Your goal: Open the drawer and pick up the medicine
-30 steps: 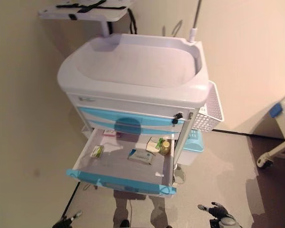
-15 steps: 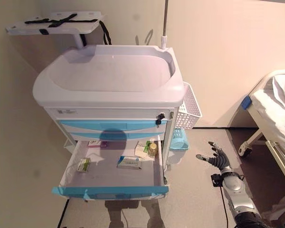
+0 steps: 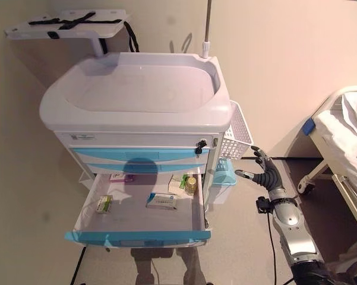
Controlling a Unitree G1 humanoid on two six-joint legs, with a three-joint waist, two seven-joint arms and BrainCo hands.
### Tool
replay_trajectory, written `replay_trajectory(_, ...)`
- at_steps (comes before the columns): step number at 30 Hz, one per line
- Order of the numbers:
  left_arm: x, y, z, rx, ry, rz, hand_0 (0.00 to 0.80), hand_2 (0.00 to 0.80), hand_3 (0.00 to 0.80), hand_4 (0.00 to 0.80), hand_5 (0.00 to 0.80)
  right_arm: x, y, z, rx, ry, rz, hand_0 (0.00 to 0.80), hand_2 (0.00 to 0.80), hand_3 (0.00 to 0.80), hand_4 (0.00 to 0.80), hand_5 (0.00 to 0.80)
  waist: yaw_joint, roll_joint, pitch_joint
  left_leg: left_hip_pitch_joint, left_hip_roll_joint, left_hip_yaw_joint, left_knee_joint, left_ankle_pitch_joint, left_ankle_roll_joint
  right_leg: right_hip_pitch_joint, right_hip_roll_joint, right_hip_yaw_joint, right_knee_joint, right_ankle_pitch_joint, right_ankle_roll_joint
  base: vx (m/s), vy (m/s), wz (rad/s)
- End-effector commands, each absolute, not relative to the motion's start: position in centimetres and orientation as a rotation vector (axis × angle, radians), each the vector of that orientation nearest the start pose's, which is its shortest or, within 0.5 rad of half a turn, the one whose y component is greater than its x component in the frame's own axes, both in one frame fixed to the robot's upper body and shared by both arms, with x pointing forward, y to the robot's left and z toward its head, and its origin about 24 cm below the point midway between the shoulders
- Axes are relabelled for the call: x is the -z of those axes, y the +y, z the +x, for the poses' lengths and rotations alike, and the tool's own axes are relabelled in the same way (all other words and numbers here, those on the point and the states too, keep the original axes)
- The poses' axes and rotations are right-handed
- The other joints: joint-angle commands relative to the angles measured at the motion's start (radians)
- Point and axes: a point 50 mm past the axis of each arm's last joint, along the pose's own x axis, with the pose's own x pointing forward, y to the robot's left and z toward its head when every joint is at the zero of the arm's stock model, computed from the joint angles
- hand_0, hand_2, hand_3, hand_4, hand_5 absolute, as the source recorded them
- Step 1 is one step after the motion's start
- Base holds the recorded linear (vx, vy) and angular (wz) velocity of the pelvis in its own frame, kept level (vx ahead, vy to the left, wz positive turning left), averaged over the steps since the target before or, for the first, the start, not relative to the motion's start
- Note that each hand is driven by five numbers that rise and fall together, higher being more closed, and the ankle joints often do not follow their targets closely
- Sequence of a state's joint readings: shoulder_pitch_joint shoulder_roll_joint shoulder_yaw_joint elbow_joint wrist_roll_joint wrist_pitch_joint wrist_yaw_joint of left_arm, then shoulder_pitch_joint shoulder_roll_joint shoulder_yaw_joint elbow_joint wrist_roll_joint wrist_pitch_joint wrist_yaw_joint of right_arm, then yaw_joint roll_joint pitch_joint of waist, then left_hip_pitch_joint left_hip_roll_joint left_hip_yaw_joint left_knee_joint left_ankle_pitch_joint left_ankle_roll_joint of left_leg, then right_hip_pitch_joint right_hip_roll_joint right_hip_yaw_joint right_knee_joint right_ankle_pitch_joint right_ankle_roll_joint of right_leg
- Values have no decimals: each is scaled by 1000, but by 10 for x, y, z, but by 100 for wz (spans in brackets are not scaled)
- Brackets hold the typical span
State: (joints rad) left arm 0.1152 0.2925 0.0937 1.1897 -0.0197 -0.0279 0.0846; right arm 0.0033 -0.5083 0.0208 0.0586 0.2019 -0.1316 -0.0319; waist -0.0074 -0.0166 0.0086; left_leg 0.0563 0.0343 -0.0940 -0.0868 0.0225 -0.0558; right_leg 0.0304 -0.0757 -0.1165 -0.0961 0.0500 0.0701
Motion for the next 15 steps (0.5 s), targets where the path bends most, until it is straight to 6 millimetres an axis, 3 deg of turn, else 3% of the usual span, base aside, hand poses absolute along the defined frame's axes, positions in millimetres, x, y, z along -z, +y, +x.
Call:
replay_trajectory(1, 143, 307, 54, -395, 1239, 340, 0, 0, 0, 0, 0, -88, -218, 250, -86, -217, -218, 0, 0, 0, 0, 0, 25, -63, -40, -76, -71, -32, 6, 6, 46, -30, -33, -34, 41, 2, 66, 0, 0, 0)
replay_trajectory(15, 142, 309, 57, -405, 1233, 352, 0, 0, 0, 0, 0, -104, -183, 240, -301, -290, -112, 0, 0, 0, 0, 0, 24, -75, -30, -68, -67, -37, 9, 6, 44, -21, -33, -37, 50, -8, 62, 0, 0, 0)
